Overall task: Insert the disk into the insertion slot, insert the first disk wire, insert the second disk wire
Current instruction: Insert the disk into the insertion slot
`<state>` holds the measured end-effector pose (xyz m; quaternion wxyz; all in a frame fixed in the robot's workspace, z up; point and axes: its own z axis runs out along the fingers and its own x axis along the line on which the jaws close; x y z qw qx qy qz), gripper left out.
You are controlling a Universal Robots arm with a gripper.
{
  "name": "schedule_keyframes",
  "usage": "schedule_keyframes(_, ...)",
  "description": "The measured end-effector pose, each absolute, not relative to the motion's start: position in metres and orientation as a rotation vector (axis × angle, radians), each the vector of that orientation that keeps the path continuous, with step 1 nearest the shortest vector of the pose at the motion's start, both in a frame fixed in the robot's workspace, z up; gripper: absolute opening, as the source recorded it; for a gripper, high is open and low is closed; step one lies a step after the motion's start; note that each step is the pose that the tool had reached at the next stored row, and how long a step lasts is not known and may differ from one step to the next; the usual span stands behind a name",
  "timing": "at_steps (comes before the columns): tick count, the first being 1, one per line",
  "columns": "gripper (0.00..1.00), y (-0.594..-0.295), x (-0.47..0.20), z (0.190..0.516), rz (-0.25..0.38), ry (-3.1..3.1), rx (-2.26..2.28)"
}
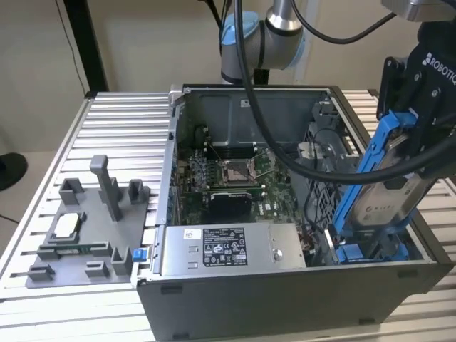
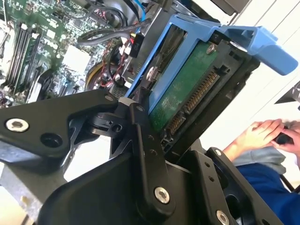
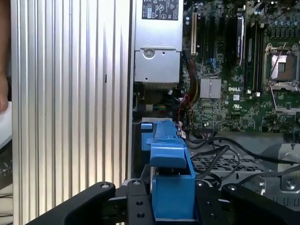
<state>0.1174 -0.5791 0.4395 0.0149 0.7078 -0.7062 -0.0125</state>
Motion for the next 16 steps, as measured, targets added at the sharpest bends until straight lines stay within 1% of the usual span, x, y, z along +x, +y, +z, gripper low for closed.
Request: schedule_keyframes(16,0.00,-0.579,0.121,0.418,-0.038,-2.181,2.219)
